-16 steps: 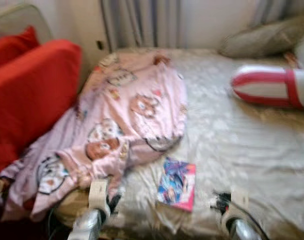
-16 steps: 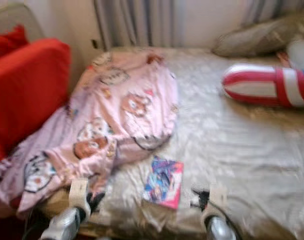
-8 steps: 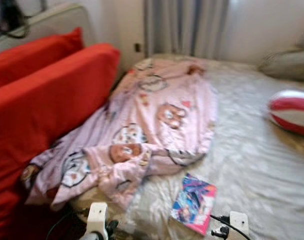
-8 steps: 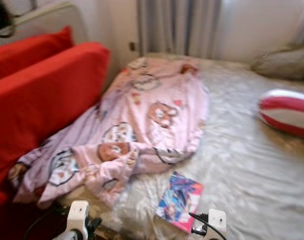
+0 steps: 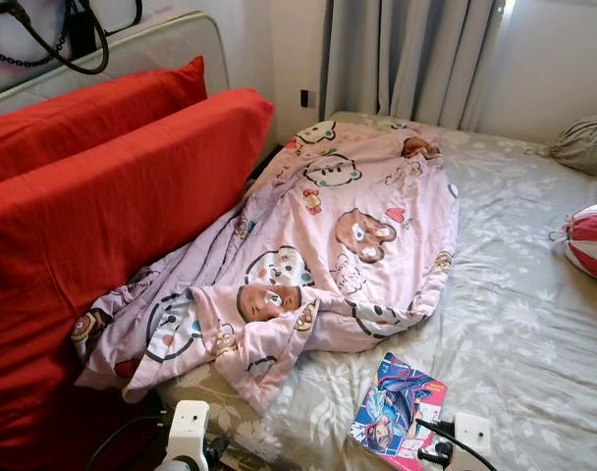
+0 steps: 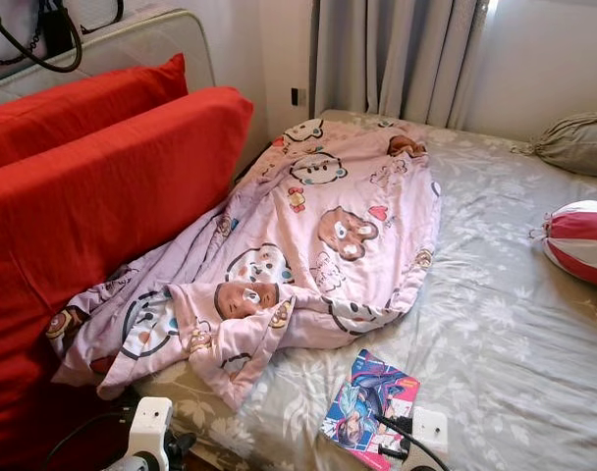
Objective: Clean up the room
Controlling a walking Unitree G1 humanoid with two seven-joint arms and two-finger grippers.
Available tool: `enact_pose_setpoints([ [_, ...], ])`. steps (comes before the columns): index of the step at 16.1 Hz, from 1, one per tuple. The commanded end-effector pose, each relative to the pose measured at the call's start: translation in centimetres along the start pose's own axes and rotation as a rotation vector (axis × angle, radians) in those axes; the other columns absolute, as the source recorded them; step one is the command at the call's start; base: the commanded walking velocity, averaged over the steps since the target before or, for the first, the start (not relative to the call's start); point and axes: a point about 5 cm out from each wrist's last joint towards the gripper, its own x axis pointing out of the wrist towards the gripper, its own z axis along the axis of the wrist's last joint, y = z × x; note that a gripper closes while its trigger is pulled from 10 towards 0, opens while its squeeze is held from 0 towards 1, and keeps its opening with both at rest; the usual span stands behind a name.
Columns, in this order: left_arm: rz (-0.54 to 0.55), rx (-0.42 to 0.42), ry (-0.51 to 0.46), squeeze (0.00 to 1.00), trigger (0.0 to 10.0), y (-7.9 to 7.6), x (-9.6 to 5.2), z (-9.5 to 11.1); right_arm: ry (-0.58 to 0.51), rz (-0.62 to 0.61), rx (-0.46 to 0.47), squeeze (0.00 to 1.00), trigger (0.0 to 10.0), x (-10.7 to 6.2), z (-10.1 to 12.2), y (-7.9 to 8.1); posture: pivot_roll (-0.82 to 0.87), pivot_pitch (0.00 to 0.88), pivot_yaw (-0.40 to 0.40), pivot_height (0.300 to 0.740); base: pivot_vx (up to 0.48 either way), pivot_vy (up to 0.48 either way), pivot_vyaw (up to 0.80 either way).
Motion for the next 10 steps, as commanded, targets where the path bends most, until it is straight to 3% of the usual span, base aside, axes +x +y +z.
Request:
enact_pose_setpoints([
  [1,-0.011,0.011,0.008,0.0,10.0,-0.19,-0.04,-0.28,0.028,-0.009,0.013,0.0,10.0,-0.17,-0.73,-0.11,-0.01,0.0,0.008,0.701,0.0,0.0,0.0],
  [10,-0.014,0.001,0.03,0.0,10.0,-0.4,-0.28,-1.27,0.054,0.001,-0.001,0.0,10.0,-0.42,-1.58,-0.19,-0.01,0.0,-0.002,0.701,0.0,0.0,0.0],
])
